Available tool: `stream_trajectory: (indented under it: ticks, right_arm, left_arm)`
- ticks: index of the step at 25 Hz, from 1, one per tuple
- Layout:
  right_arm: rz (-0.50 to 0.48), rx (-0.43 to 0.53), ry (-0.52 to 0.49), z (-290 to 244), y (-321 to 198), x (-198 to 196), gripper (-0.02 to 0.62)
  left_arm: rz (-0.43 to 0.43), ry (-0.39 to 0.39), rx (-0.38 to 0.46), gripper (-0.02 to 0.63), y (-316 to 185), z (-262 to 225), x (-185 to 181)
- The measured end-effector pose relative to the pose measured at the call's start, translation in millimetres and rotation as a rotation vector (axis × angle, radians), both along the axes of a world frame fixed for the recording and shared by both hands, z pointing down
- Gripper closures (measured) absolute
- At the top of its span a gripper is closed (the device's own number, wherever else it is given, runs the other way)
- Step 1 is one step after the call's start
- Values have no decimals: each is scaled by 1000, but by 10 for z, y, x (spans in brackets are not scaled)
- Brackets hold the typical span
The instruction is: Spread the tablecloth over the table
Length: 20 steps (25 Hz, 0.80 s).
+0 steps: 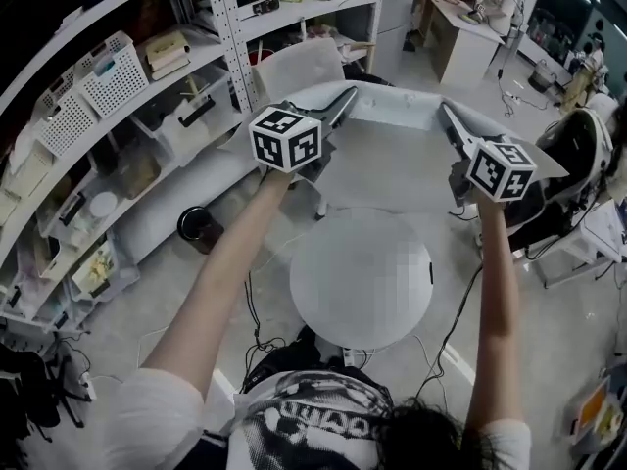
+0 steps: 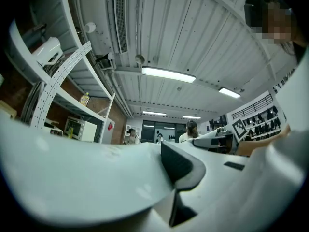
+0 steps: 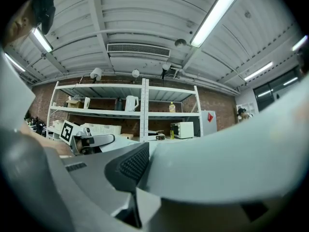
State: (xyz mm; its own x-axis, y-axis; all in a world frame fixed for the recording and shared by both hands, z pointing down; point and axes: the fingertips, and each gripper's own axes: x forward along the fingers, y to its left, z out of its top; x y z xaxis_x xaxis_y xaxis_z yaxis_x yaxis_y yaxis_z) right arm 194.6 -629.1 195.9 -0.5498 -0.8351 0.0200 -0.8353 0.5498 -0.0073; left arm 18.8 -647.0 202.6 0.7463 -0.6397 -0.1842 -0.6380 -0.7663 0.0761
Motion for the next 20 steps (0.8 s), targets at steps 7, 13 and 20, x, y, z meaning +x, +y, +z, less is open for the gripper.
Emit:
stream_trajectory:
  ticks: [7,13,20]
  right_arm:
    - [-8,-53,-15,382,419,16,525]
    - [-6,-123,-110,815,899,74,525]
    - [-12,-223,-189,1417,1416,160,526]
  left_arm:
    - [4,-24,-50,528,395,380,24]
    - [20,-54,-90,528,856,745,70]
    - [9,-84,-174,528,1384,1306,143]
